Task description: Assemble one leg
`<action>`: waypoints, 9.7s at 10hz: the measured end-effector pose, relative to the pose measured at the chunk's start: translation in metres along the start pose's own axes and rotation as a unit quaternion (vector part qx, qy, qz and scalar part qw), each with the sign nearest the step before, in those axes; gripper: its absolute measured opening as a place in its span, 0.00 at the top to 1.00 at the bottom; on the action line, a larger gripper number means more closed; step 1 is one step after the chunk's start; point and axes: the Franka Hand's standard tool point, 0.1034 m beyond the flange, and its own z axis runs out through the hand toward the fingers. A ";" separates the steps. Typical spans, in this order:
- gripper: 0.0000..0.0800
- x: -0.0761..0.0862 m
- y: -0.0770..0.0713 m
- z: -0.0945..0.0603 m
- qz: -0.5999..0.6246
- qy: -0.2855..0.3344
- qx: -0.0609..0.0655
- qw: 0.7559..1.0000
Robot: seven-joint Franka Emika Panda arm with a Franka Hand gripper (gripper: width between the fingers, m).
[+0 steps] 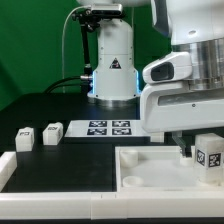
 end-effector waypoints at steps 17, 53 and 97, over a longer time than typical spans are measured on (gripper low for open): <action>0.64 0.005 0.009 0.000 0.133 0.014 -0.005 0.991; 0.64 0.009 0.011 0.002 0.055 0.025 -0.024 0.998; 0.35 0.006 0.014 0.003 0.553 0.020 0.003 0.833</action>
Offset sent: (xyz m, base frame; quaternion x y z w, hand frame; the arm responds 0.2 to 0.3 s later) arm 0.0000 0.0000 0.0000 0.0000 0.0000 -0.1790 0.9838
